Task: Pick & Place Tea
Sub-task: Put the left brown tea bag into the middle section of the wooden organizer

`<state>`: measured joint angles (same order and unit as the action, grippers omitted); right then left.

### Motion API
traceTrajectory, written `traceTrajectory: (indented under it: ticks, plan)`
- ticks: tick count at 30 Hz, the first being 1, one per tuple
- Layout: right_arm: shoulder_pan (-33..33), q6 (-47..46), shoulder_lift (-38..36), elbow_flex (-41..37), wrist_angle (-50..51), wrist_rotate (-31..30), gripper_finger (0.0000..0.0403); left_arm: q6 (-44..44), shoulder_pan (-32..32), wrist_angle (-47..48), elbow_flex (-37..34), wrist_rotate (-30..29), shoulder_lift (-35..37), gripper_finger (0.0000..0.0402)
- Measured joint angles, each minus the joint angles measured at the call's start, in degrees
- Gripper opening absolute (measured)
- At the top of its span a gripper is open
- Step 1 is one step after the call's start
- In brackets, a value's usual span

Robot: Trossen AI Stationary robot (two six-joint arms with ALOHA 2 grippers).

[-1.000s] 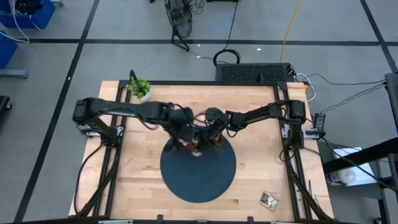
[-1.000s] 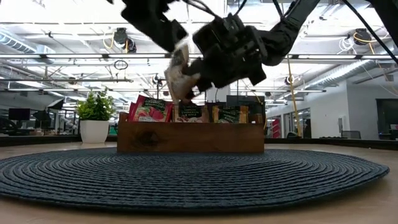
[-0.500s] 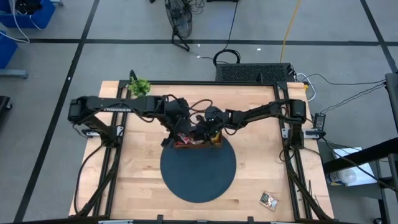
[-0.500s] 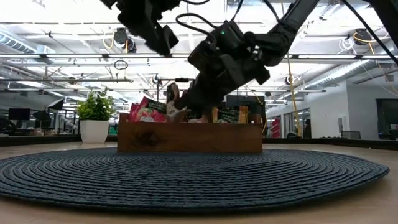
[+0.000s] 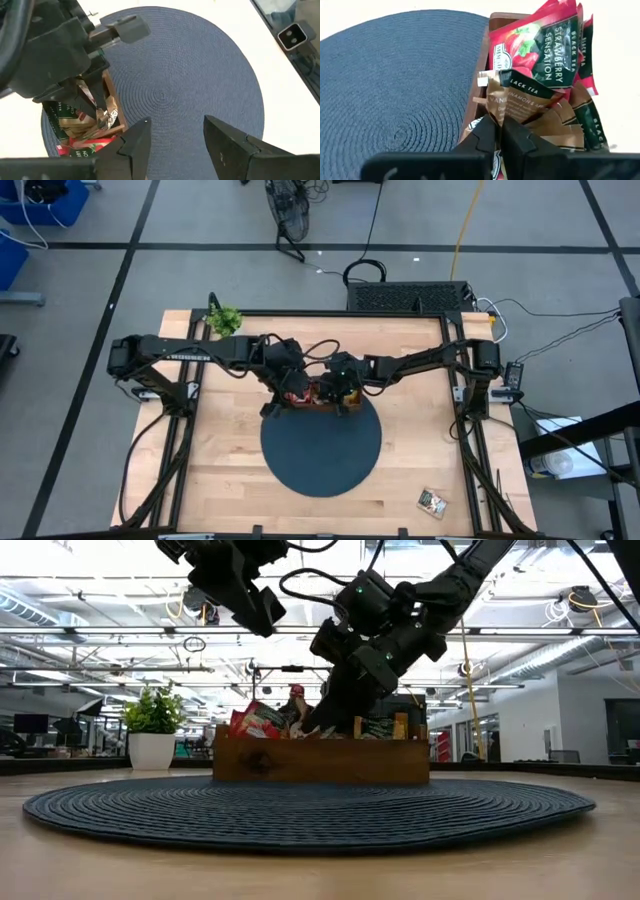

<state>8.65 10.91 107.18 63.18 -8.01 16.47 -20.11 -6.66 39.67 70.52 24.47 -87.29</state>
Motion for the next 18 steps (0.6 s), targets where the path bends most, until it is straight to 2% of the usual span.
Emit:
traceTrajectory:
  ticks: [9,14,18]
  plan:
    - [-0.32,-1.21,-1.42,-0.13,-2.37,-0.18,0.0044,2.84,0.02,-0.05,0.00,-0.09,0.01,0.0182]
    - [-0.53,-1.32,-1.40,-0.14,-2.00,-0.74,0.0102,3.35,0.34,-0.05,0.00,-0.11,0.01,0.0182]
    - [-0.52,-1.18,-1.50,-0.14,-1.57,-4.62,0.0160,3.37,0.42,-0.05,0.00,-0.11,0.01,0.0182]
